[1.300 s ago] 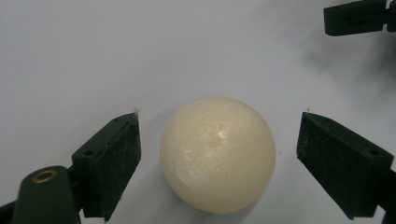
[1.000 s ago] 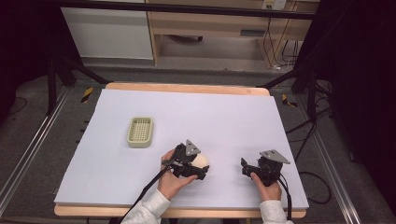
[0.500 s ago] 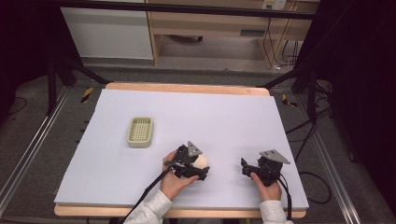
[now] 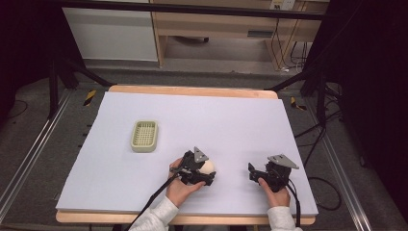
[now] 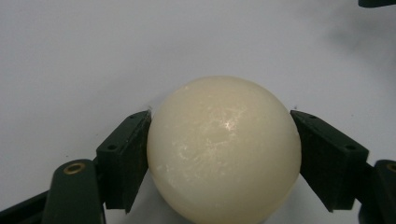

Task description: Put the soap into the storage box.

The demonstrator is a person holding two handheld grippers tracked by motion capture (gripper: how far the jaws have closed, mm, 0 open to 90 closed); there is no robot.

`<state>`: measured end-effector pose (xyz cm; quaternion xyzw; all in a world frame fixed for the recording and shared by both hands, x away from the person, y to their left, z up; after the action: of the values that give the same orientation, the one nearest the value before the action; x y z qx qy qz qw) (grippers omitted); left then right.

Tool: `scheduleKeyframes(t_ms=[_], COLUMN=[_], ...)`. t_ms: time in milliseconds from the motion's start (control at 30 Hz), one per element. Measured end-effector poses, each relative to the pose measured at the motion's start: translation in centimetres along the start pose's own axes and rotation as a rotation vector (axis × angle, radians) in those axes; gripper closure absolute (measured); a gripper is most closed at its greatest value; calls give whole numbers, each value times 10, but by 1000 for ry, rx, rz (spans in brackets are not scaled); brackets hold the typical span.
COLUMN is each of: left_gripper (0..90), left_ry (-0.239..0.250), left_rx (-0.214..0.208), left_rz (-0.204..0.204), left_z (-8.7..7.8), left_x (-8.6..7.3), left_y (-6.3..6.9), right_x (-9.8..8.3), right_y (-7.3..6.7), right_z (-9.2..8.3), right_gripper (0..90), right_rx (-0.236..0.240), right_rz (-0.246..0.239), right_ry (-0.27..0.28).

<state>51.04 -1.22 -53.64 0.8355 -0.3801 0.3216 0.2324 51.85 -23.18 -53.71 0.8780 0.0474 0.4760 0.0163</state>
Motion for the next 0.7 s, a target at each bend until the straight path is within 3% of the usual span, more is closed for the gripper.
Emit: scheduleKeyframes(t_ms=[700], left_gripper=[241], left_ry=[7], left_rx=[39], left_rz=[-8], left_z=[5], left_x=[0], left_y=[0], right_x=[0], right_y=[0], right_z=[0], right_gripper=[47], right_rx=[1], right_rz=[1], right_ry=[-2])
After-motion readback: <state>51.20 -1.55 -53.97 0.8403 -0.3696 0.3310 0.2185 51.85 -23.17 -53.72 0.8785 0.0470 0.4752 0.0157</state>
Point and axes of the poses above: each handheld gripper's, and its own axes: z roughly forward along the jaws, x roughly out of its top, y roughly to its right, the point moved 9 cm from there along z, roughly forward along the jaws, and after that the axes turned 10 degrees about -x, right-handed, at the moved point
